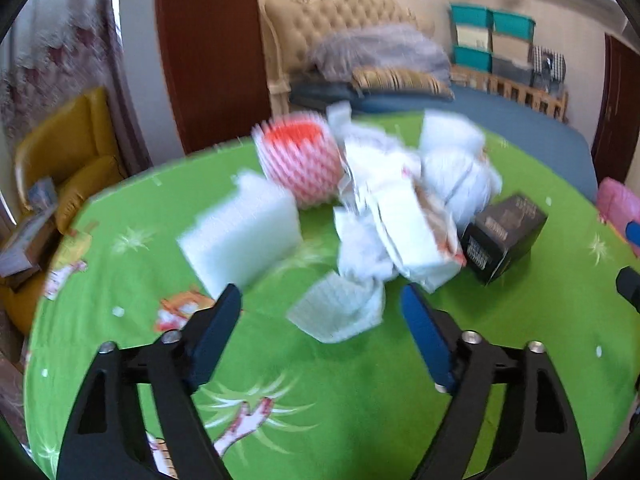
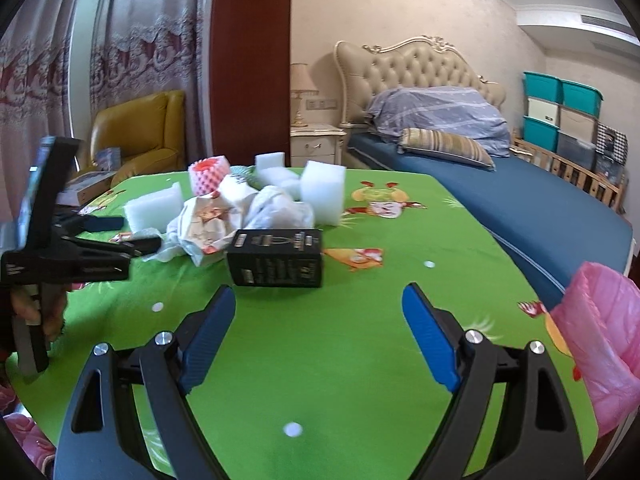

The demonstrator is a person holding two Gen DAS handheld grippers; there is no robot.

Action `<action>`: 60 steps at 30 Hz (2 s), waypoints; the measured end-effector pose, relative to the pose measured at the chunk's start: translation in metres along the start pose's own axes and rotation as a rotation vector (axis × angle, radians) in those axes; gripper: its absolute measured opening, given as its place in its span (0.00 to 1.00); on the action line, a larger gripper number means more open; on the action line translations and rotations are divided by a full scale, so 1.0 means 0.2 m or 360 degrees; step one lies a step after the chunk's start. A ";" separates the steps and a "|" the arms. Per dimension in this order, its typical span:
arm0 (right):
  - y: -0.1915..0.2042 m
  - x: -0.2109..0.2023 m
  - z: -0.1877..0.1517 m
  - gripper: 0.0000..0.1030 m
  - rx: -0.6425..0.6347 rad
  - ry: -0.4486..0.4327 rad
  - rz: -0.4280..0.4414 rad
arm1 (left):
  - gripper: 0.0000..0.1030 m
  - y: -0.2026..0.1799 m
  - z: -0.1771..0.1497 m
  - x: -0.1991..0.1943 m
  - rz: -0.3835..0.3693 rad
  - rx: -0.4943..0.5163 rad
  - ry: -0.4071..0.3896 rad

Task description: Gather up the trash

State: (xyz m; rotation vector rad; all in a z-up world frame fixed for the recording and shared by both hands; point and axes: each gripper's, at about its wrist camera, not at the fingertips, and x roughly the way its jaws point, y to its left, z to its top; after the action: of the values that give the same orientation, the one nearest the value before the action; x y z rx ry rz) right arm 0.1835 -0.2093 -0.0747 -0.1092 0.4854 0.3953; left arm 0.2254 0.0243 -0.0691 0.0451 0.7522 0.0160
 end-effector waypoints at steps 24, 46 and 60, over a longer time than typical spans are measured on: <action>0.67 0.46 0.23 0.68 -0.0503 0.0229 0.0140 | 0.13 0.45 -0.21 -0.36 -0.0029 -0.0187 -0.0178; 0.27 0.04 0.25 0.25 -0.0244 -0.0100 0.0190 | 0.94 0.13 0.01 -0.11 -0.0086 -0.0092 -0.0140; 0.02 -0.07 0.10 0.25 -0.0079 -0.0105 0.0132 | 0.32 -0.08 0.08 0.09 -0.0021 0.0059 0.0011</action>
State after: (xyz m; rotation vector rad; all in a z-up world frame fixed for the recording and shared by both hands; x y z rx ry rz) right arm 0.1802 -0.2064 -0.0506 -0.1240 0.4158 0.4910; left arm 0.2489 0.0079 -0.0702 0.0756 0.7597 -0.0106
